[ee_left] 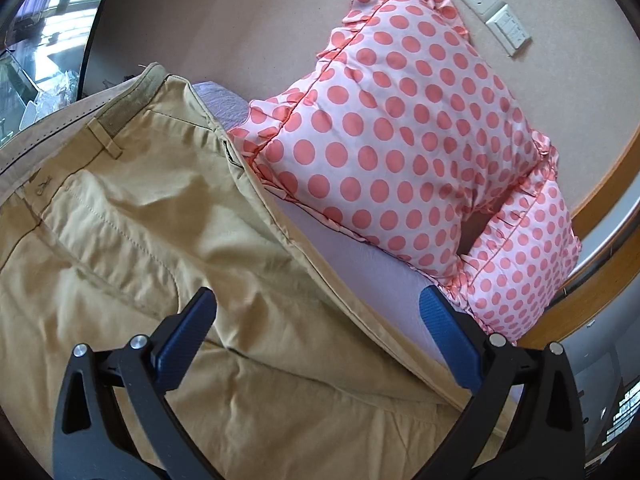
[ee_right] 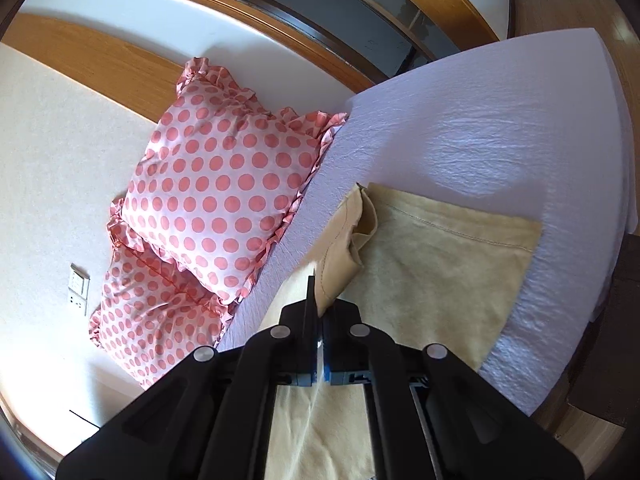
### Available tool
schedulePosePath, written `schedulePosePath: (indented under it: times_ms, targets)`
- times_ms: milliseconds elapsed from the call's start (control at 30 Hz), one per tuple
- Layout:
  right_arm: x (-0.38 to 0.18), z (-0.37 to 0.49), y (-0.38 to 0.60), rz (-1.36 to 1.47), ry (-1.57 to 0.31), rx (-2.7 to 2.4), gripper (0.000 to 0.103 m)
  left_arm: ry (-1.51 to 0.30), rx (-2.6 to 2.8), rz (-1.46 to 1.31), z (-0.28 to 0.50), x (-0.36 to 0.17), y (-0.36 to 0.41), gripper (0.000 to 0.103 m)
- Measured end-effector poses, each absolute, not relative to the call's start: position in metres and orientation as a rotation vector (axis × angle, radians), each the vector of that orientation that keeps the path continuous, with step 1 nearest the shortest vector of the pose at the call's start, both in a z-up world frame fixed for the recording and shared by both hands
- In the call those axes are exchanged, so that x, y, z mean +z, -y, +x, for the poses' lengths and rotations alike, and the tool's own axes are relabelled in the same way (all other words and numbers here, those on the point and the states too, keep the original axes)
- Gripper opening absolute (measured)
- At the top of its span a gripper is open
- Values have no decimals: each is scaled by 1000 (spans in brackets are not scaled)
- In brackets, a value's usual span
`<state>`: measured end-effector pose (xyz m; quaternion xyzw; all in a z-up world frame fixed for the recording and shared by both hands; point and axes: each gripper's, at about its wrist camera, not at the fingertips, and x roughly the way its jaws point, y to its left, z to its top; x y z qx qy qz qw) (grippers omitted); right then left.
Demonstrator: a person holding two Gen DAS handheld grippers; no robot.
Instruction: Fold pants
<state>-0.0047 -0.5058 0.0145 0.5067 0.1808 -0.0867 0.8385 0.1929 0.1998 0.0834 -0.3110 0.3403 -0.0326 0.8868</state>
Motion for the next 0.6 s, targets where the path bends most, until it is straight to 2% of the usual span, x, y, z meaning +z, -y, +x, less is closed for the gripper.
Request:
schedulePosePath:
  times_ms: [100,200,233,300,333,367,467,600]
  targets:
    - [6,-5,509,1099,-386,-174,1,-775,6,-640,235,76,-205,100]
    - [5,-4,510,1107,-382,-164,1,-851,78,-648,272,62,-213,86]
    - [5,-4,511,1107,-380,-162,1,-864,98,-651,282,57,-215,78]
    - [5,-2,511,1110,-380,-160,1,-888,132,-637,299,49,-222,53]
    - [5,0,512,1113,-379,-158,1,-907,149,-638,305,45,-225,15]
    - [5,1,512,1115,-379,-154,1,-914,144,-664,305,41,-230,10]
    - [9,1,514,1108,-368,-155,1,-848,118,-662,274,55,-232,9]
    - [10,-8,520,1086,-356,-189,2,-706,58,-561,174,94,-232,9]
